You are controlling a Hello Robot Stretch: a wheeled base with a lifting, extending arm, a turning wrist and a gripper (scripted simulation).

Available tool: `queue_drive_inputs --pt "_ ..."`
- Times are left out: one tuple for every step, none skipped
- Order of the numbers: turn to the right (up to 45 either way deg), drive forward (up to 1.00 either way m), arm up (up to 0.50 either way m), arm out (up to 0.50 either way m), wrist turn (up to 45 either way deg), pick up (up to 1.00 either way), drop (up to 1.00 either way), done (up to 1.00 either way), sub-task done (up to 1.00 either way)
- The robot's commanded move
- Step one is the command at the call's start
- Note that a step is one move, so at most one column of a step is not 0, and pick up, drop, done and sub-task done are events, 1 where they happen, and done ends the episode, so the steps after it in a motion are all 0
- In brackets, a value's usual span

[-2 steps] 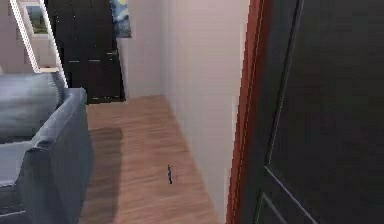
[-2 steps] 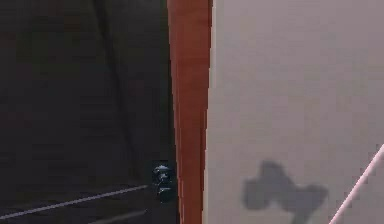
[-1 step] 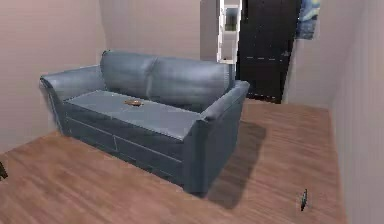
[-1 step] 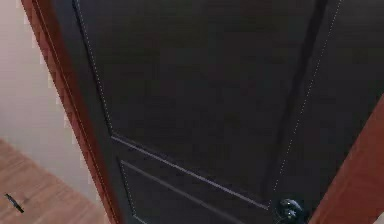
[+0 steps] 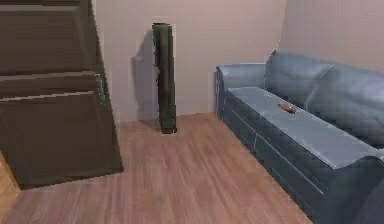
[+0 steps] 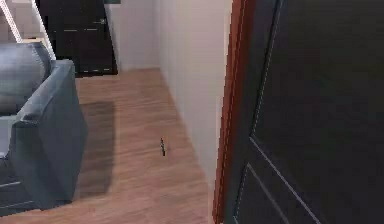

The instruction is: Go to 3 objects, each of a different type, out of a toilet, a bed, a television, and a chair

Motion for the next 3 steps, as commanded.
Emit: queue_drive_inputs --pt "-45.0 0.0 0.0 0.0 0.0 0.0 0.0 0.0 0.0" --pt "0.0 1.0 0.0 0.0 0.0 0.0 0.0 0.0 0.0" --pt "-3.0 0.0 0.0 0.0 0.0 0.0 0.0 0.0 0.0"
